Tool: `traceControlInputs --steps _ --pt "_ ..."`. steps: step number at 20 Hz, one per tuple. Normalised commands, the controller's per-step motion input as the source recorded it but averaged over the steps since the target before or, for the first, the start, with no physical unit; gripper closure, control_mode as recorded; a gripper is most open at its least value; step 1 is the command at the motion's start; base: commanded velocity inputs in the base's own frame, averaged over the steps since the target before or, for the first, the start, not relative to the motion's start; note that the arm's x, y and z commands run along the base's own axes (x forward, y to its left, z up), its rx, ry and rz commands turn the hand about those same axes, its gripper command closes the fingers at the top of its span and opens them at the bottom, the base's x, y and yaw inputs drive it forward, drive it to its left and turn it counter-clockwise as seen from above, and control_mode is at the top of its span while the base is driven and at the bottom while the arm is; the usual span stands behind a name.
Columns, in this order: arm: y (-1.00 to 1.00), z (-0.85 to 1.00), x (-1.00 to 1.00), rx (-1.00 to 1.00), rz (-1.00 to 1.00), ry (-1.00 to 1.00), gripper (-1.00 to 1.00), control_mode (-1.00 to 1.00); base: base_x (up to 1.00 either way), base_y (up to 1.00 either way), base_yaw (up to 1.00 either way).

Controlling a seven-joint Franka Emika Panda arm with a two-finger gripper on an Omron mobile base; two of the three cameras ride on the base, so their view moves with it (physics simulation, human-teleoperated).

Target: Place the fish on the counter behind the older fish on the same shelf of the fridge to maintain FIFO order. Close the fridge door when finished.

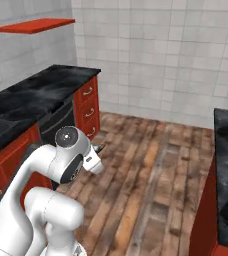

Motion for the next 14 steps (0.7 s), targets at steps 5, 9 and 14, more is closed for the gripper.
traceControlInputs --steps 5,9,14 --pt "0.0 0.0 0.0 0.0 0.0 0.0 1.0 1.0 1.0 0.74 -0.5" --pt "0.0 0.0 0.0 0.0 0.0 0.0 1.0 1.0 1.0 0.2 -0.5" --pt "0.0 0.0 0.0 0.0 0.0 0.0 1.0 1.0 1.0 0.0 -0.49"
